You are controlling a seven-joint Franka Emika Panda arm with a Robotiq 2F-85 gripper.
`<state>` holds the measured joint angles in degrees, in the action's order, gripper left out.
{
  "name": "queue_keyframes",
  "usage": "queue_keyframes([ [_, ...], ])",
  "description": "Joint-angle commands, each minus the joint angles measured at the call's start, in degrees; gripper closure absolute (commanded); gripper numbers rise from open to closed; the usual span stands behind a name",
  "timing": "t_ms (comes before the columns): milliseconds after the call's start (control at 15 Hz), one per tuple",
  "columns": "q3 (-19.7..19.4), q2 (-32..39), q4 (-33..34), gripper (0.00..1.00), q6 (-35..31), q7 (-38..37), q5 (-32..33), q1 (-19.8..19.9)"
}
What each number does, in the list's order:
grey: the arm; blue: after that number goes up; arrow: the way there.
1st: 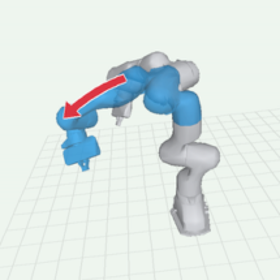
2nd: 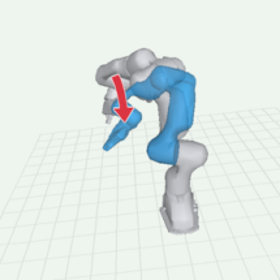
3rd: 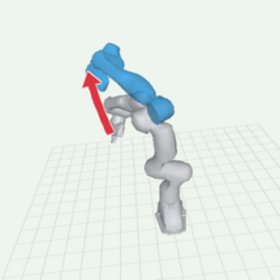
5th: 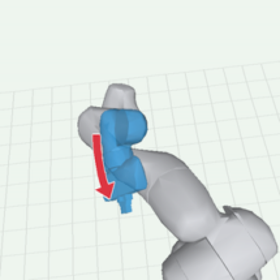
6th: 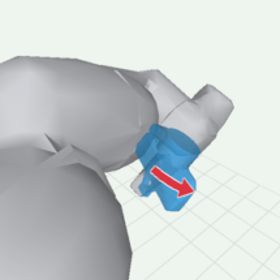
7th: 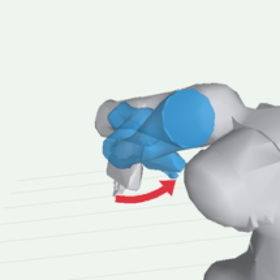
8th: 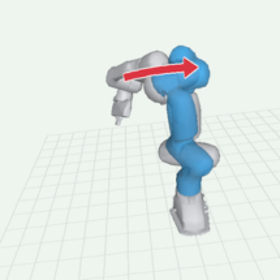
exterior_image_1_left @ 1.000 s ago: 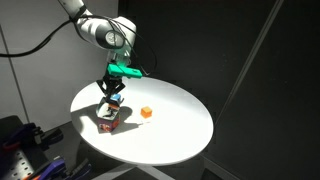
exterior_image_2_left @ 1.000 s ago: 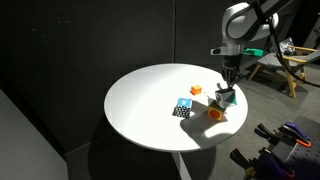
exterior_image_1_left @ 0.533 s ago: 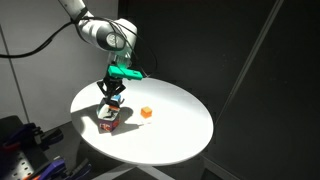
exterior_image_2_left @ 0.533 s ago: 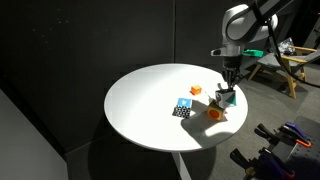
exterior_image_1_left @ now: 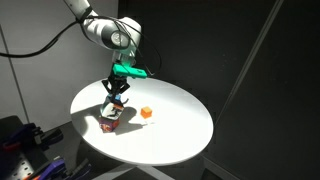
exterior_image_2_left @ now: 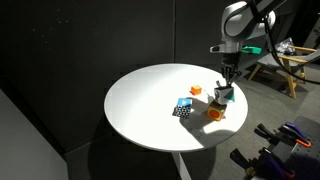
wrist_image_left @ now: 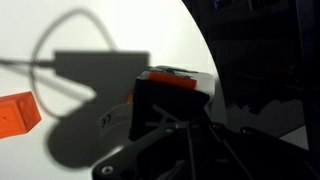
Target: Place the black and white toy on the orange and green toy
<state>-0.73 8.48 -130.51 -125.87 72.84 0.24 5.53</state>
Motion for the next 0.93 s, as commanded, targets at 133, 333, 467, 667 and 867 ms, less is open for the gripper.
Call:
queue_keyframes([
  [133, -0.42, 1.80, 3.53, 0.98, 1.73, -0.31, -0.37, 0.25],
  [333, -0.42, 2.06, 4.03, 0.98, 1.68, -0.31, -0.46, 0.37],
  [467, -0.46, 2.45, 4.60, 0.98, 1.75, -0.49, -0.46, 0.47],
  [667, -0.59, 3.27, 5.96, 0.98, 2.26, -0.57, -0.81, 0.83],
  [867, -0.85, 4.13, 7.54, 0.98, 3.45, -0.22, -1.62, 1.56],
])
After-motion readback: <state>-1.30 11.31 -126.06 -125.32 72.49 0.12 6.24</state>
